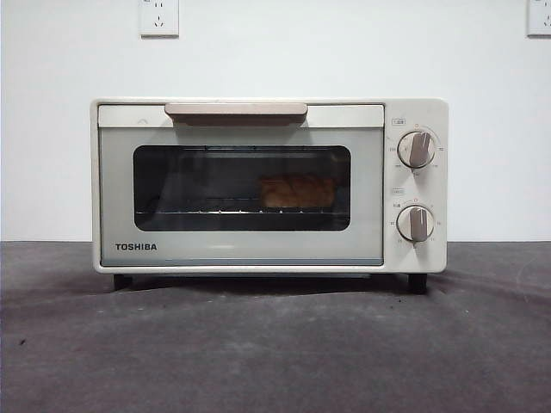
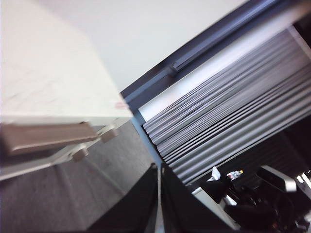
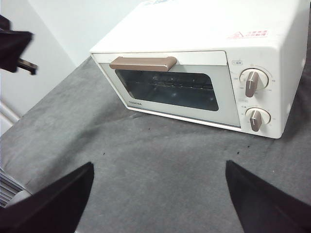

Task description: The left arm flap open the oven, the right arm pick bread and place it into oven, the left arm flap close the oven

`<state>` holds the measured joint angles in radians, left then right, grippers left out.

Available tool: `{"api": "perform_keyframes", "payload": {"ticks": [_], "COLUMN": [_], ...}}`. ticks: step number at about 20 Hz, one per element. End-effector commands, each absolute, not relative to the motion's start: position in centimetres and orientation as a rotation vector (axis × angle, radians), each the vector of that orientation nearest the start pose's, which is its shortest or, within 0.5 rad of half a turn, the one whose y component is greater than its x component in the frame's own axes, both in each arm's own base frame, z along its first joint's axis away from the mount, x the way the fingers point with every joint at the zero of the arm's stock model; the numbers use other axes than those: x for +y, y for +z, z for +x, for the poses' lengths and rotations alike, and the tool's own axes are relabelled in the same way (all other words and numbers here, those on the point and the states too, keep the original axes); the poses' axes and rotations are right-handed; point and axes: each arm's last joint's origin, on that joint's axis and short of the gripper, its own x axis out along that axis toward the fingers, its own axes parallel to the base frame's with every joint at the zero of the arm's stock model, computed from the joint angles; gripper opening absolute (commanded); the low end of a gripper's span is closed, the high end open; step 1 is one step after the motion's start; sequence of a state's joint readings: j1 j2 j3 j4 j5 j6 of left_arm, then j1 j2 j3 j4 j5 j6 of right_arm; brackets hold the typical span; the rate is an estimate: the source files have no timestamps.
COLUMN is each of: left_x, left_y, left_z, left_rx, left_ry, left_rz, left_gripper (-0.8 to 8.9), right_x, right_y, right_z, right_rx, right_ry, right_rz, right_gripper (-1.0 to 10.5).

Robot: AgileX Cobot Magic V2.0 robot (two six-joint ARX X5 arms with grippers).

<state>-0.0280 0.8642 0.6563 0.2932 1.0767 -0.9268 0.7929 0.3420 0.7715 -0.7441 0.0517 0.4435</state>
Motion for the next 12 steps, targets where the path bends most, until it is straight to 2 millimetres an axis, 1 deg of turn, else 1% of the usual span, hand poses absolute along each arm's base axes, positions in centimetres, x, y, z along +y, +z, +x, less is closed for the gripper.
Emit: {"api": "perform_keyframes", "payload": {"ticks": [1, 5, 7, 12], "left_x": [-3.3, -3.5, -3.6, -3.7], "left_y": [32.9, 32.8, 32.6, 31.9], "left_z": [17.0, 15.7, 14.9, 13.3], "left_rx": [0.388, 0.406, 0.404, 0.378], "left_ry": [-1.092, -1.099, -1.098, -1.014], "left_rz": [-0.715, -0.684, -0.639, -0.516], "left_gripper": [0.16, 0.16, 0.16, 0.16], "right_x": [4.2, 4.2, 4.2, 4.3], "right_y": [32.4, 32.4, 32.5, 32.9], "right_z": [4.3, 4.3, 4.3, 4.4], "right_rx": [0.417, 0.412, 0.407, 0.360], "right_ry": [0.678, 0.677, 0.679, 0.692], "right_rz": [0.263, 0.255, 0.257, 0.261], "right_gripper": [4.3, 4.3, 4.3, 4.3]}}
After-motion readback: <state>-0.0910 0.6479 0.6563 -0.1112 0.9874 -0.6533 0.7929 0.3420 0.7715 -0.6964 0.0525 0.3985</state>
